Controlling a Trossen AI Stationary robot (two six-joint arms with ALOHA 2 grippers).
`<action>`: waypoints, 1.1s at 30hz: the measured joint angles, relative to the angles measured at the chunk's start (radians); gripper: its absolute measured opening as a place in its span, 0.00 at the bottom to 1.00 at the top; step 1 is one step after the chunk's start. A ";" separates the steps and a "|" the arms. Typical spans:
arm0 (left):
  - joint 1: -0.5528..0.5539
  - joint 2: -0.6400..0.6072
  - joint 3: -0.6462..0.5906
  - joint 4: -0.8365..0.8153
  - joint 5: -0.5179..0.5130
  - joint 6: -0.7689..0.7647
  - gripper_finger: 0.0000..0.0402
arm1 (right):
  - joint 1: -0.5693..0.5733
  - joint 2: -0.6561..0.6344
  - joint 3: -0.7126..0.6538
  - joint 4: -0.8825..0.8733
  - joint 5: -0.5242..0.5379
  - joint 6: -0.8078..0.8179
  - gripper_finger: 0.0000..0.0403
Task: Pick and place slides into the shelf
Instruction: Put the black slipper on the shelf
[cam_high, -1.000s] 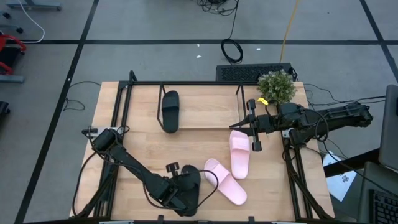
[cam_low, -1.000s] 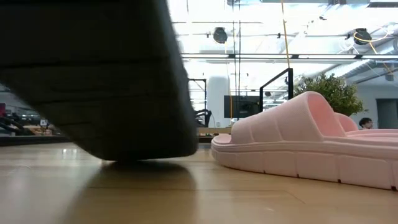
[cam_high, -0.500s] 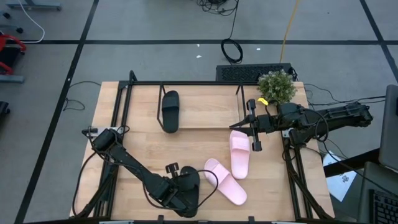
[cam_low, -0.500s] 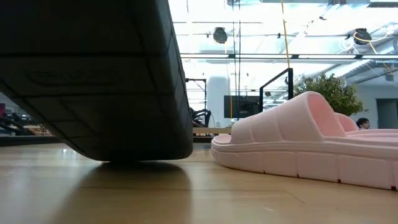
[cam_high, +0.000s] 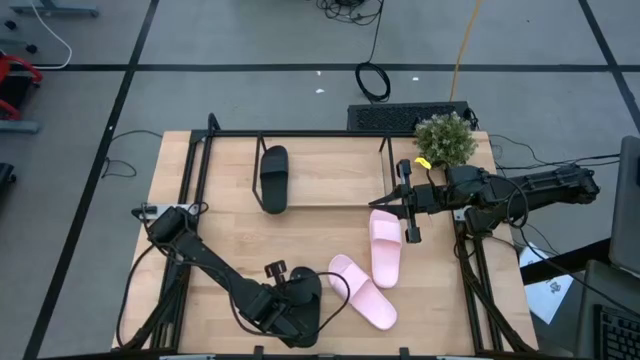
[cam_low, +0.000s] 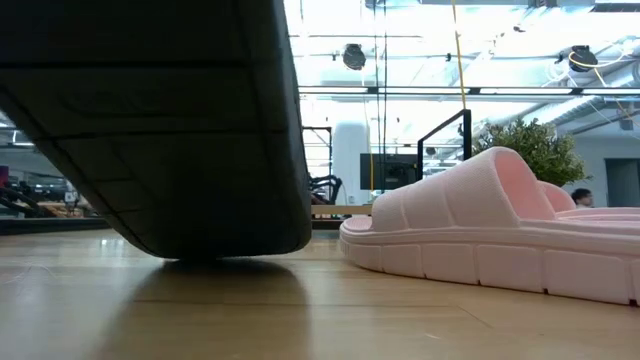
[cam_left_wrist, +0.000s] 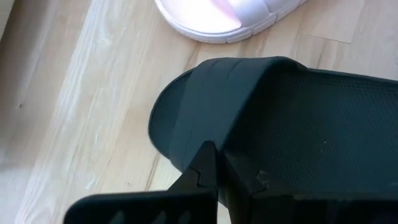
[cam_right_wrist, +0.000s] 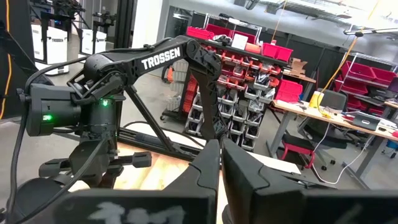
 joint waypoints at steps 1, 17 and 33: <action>0.001 -0.002 0.013 -0.026 -0.004 -0.003 0.00 | 0.000 0.000 0.000 0.000 0.000 0.000 0.02; 0.136 -0.012 0.487 -0.489 -0.313 0.318 0.00 | 0.000 0.000 0.000 0.091 0.000 0.000 0.02; 0.521 -0.041 0.501 -0.465 -0.377 0.801 0.00 | 0.000 -0.149 0.000 0.259 0.242 -0.188 0.02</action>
